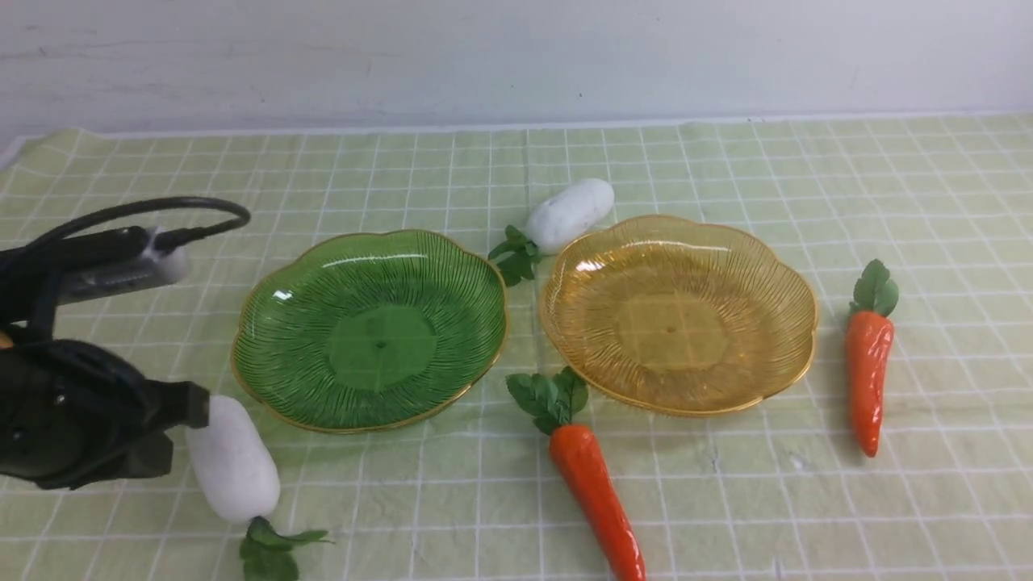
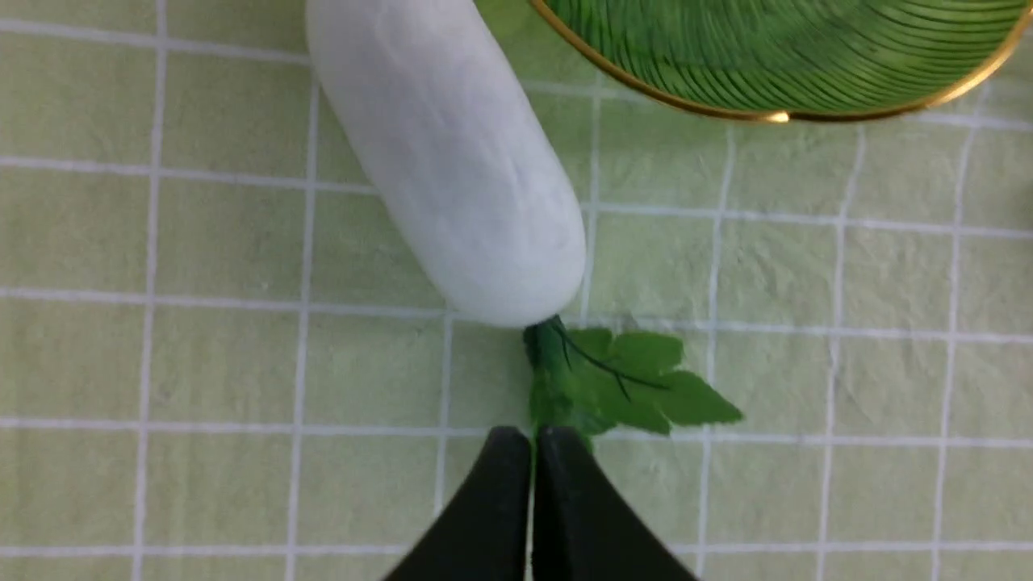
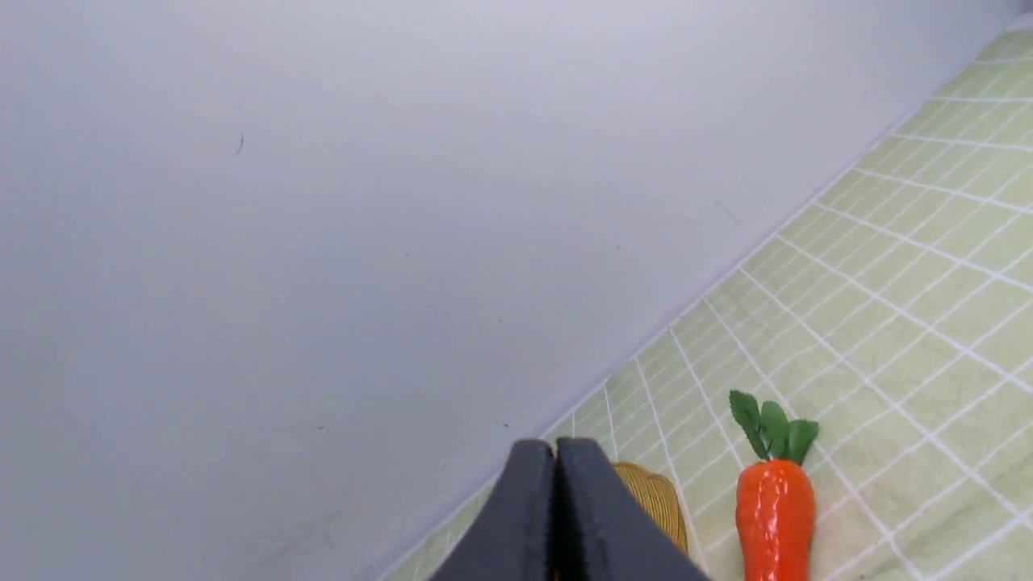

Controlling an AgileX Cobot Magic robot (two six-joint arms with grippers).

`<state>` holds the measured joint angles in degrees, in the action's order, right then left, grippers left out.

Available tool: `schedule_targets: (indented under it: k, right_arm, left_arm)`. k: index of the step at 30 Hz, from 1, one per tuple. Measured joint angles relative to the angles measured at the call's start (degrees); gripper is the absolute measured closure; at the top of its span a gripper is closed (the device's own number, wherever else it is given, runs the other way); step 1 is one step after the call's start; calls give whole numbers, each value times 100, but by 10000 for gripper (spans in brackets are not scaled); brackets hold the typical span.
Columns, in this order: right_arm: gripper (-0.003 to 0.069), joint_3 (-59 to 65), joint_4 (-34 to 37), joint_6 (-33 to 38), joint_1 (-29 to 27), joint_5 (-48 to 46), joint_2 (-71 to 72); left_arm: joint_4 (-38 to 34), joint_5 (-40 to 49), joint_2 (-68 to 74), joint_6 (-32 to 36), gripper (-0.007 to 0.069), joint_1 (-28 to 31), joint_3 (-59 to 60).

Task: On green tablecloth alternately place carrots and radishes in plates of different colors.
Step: 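Pick up the white radish and place it in the left plate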

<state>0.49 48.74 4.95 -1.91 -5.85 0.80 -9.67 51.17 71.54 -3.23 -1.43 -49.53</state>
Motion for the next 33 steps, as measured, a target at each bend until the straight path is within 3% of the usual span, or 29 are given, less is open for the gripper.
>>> schedule_targets:
  k: [2, 6, 7, 10, 12, 13, 14, 17, 22, 26, 28, 31, 33]
  right_arm:
    - [674, -138, 0, 71, 0, -265, -7]
    - [674, -1658, -142, 597, 0, -2097, -1044]
    - [674, -1737, -158, 620, 0, -2193, -1125]
    - [674, -2821, -390, 1042, 0, -3624, -2402]
    - [674, -3653, -606, 1610, 0, -4871, -3591]
    - [674, -3754, -617, 1712, 0, -4951, -3675]
    - [674, -4045, -685, 2069, 0, -5420, -4223]
    - [674, -4421, -719, 2664, 0, -5855, -5122]
    - [674, -4626, -613, 3449, 127, -5797, -5981]
    - [672, -4824, -645, 3724, 811, -5579, -6539]
    - [671, -4947, -748, 3656, 1178, -5426, -6821]
    - [665, -5133, -1020, 3171, 1824, -5127, -7274]
    - [657, -5224, -1216, 2846, 2081, -4965, -7498]
  left_arm:
    - [0, -43, 207, 0, 632, 0, -79]
    - [78, -234, 749, 35, 603, 0, -288]
    - [78, -234, 768, 35, 599, 0, -288]
    - [90, -488, 1012, 45, 504, 0, -321]
    - [97, -741, 1231, 23, 364, 0, -321]
    - [103, -760, 1268, 18, 351, 0, -326]
    - [102, -863, 1386, -13, 277, 0, -329]
    - [104, -1070, 1768, -26, 79, 0, -335]
    - [104, -1300, 2315, -48, -52, 0, -340]
    - [104, -1363, 2679, -48, -45, 0, -357]
    - [104, -1303, 2731, -48, 9, 0, -368]
    - [117, -958, 2730, -46, 190, 0, -387]
    - [123, -699, 2684, -40, 176, 0, -416]
